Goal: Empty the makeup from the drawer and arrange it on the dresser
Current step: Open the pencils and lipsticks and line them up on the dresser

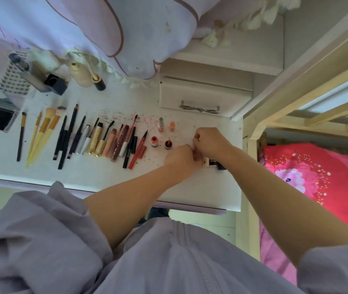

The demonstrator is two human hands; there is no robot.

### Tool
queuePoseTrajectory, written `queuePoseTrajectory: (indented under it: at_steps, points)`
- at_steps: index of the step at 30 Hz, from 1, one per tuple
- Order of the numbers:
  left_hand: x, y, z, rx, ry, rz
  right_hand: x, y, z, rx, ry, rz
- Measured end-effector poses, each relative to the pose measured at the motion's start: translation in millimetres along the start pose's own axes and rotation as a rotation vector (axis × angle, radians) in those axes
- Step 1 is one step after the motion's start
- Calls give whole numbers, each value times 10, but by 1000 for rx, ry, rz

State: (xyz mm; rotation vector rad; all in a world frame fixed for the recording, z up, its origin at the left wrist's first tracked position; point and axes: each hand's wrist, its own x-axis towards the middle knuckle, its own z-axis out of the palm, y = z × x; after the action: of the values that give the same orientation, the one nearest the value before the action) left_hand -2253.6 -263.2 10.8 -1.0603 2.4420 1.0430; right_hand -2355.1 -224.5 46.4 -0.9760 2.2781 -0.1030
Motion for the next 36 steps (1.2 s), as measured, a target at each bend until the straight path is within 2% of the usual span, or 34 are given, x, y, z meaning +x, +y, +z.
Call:
queuePoseTrajectory:
  at_steps: [4, 7, 10, 14, 18, 23, 28, 30, 32, 36]
  points:
    - [-130, -212, -16, 14, 33, 121, -89, -39, 30, -88, -32, 34]
    - [-271, -342, -73, 88, 52, 257, -219, -106, 65, -54, -147, 82]
    - [-426, -469, -217, 138, 120, 393, -384, -155, 47, 257, -205, 114]
    - [-637, -552, -552, 0, 195, 499, -664, -333, -65, 824, -188, 112]
    - [-860, -559, -892, -82, 187, 575, -913, -582, -94, 1025, -140, 27]
    - [-1099, -598, -1128, -91, 205, 635, -1146, -768, -22, 1047, -45, -20]
    - [-1264, -607, -1153, -529, 140, 627, -1338, -986, -3, 722, 259, -170]
    - [-1300, -631, -1169, -605, 125, 662, -1410, -1026, -46, 644, 298, -198]
    - [-1328, -656, -1197, -583, 117, 679, -1473, -1002, -106, 673, 209, -153]
    - [-1360, -695, -1233, -380, 127, 734, -1563, -910, -188, 730, -76, -61]
